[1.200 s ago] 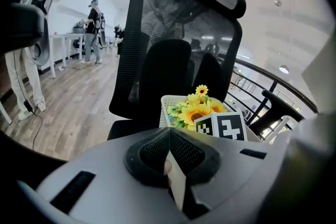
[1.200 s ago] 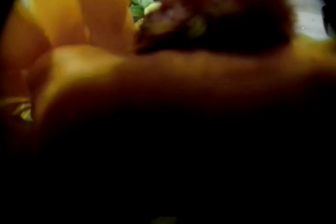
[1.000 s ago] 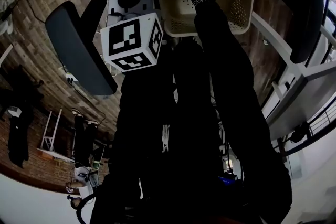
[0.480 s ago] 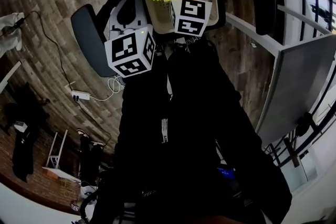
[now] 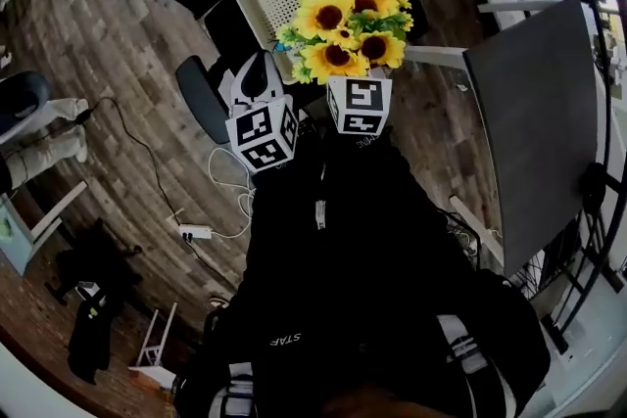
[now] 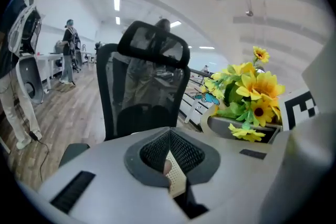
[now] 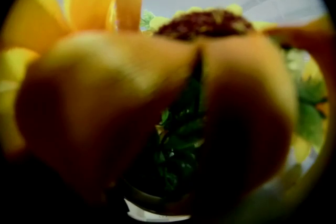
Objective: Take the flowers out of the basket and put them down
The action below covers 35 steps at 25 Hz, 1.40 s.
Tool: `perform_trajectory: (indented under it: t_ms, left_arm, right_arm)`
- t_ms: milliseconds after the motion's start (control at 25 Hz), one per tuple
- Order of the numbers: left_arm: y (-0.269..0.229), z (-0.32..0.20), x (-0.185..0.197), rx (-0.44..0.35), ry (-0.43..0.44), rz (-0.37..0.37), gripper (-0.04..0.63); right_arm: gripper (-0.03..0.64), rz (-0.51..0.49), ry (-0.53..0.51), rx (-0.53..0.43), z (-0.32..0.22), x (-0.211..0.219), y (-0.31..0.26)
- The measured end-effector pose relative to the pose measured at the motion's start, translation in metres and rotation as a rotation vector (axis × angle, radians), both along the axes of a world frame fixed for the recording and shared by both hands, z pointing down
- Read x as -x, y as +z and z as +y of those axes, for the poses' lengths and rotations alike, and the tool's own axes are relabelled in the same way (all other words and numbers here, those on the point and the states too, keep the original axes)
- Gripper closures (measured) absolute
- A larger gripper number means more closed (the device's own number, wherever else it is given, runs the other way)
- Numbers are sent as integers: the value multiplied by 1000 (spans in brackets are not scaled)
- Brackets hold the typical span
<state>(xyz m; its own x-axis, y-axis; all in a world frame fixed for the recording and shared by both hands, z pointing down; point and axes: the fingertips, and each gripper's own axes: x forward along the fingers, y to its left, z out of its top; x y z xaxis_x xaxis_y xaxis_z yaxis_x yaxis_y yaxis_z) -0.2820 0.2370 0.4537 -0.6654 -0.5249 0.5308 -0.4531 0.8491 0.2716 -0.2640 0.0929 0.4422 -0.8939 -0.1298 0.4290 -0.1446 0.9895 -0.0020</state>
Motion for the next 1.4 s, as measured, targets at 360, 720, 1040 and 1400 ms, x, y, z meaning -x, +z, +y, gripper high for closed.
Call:
perform_trajectory:
  t_ms: [360, 720, 1040, 1400]
  left_arm:
    - [-78, -113, -63, -13, 255, -53, 598]
    - [-125, -288, -187, -56, 469, -138, 598]
    - [-130, -440, -326, -82, 777, -137, 598]
    - [-118, -529, -432, -50, 973, -130, 598]
  right_arm:
    - [95, -54, 268, 16, -98, -114, -85]
    - [95, -58, 571, -45, -275, -302, -126]
    - [95, -50, 835, -41, -393, -459, -128]
    - [95, -32, 977, -19, -454, -563, -109]
